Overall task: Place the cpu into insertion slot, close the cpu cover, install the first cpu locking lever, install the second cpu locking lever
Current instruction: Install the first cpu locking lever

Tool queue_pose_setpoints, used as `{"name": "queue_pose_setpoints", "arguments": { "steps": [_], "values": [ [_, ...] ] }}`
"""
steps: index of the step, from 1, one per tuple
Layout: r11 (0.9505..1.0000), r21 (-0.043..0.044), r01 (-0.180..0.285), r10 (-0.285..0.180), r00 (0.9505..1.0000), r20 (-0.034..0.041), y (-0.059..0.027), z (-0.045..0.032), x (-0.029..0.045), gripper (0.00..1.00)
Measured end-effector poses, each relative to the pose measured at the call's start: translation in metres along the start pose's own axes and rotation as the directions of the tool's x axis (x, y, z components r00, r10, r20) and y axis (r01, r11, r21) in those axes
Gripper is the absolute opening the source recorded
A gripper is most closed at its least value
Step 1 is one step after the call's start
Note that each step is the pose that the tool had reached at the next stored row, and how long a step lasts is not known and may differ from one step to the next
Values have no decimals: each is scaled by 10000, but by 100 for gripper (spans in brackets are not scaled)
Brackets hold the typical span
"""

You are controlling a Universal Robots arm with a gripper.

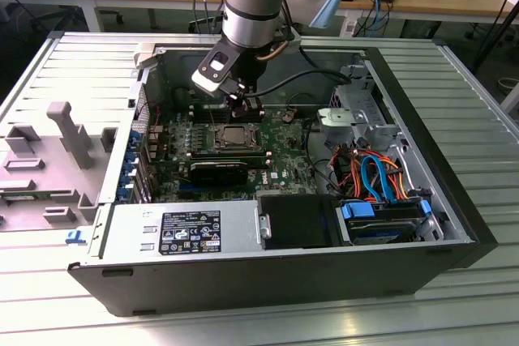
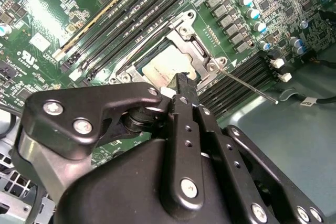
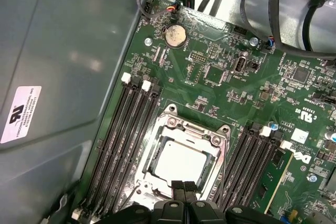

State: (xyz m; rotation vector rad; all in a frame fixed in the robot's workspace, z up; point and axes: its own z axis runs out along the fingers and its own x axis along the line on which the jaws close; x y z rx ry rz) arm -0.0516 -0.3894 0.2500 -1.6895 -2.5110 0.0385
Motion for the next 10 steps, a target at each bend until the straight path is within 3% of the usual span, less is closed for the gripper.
{"name": "queue_pose_setpoints", "arguments": {
  "steps": [10],
  "values": [
    [9999, 11, 139, -139, 9999, 12, 0, 0, 0, 11]
  ]
}}
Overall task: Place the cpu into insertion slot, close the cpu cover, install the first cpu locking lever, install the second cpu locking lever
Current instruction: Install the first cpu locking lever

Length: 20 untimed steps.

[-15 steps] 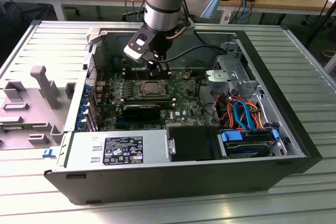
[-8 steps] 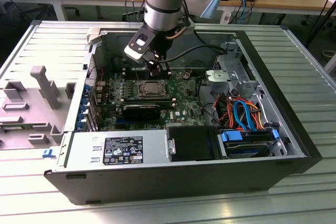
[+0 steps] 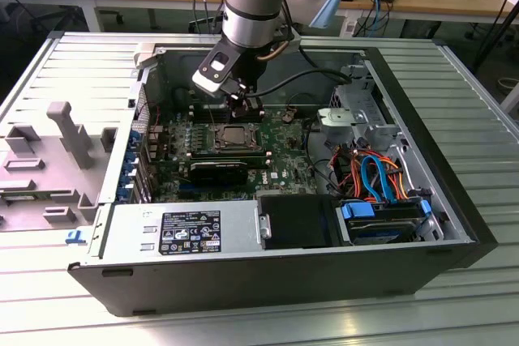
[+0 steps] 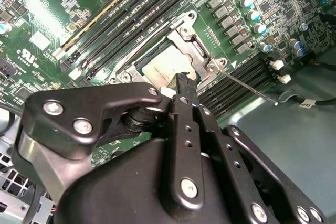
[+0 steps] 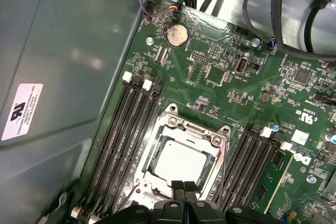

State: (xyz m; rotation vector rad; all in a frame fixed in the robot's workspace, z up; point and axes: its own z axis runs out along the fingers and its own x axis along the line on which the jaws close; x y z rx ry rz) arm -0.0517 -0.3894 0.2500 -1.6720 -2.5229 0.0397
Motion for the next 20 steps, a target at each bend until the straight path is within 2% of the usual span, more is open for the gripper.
{"name": "queue_pose_setpoints", "arguments": {
  "steps": [20],
  "values": [
    [9996, 23, 284, -284, 9996, 24, 0, 0, 0, 11]
  ]
}}
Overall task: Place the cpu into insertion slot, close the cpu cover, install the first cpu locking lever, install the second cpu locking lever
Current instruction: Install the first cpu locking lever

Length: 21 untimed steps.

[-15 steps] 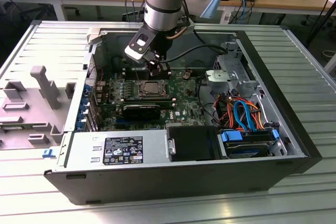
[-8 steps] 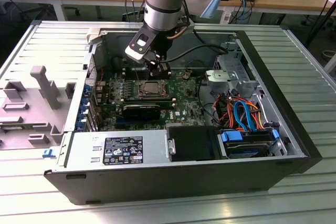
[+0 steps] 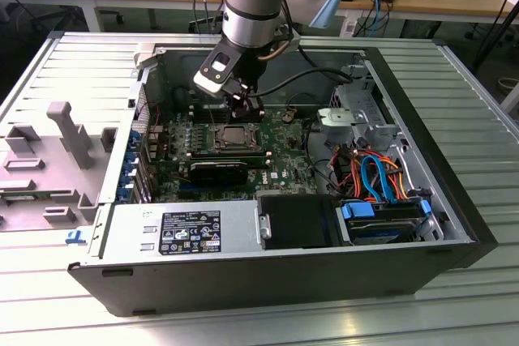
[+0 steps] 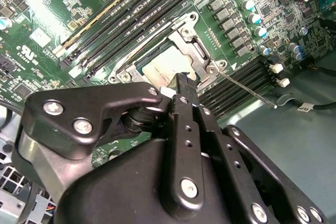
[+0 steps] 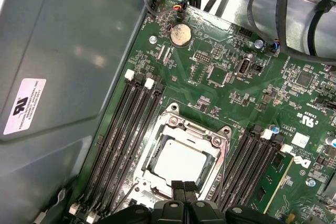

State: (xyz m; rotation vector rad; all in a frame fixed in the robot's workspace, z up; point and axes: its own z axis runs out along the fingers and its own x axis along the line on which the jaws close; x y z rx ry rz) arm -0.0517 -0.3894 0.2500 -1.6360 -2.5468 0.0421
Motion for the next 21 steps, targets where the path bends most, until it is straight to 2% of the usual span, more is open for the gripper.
{"name": "queue_pose_setpoints", "arguments": {
  "steps": [21],
  "values": [
    [9994, 27, 336, -336, 9994, 27, 0, 0, 0, 11]
  ]
}}
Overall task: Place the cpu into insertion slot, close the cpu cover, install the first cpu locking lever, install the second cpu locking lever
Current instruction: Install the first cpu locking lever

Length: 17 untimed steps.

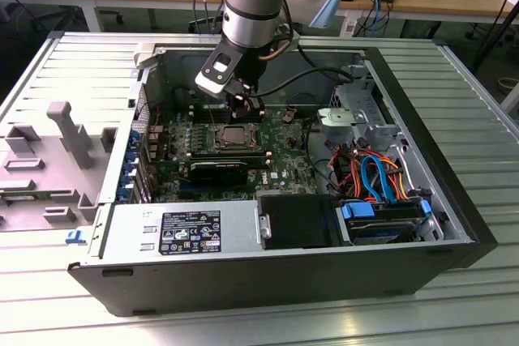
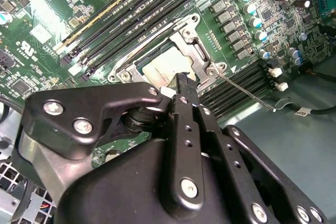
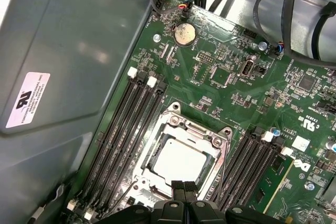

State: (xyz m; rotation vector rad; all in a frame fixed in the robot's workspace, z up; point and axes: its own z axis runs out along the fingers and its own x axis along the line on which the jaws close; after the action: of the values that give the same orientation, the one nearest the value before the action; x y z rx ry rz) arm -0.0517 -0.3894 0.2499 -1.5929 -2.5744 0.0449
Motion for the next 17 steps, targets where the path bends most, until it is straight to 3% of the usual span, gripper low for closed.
{"name": "queue_pose_setpoints", "arguments": {
  "steps": [17],
  "values": [
    [9999, 11, 137, -137, 9999, 12, 0, 0, 0, 11]
  ]
}}
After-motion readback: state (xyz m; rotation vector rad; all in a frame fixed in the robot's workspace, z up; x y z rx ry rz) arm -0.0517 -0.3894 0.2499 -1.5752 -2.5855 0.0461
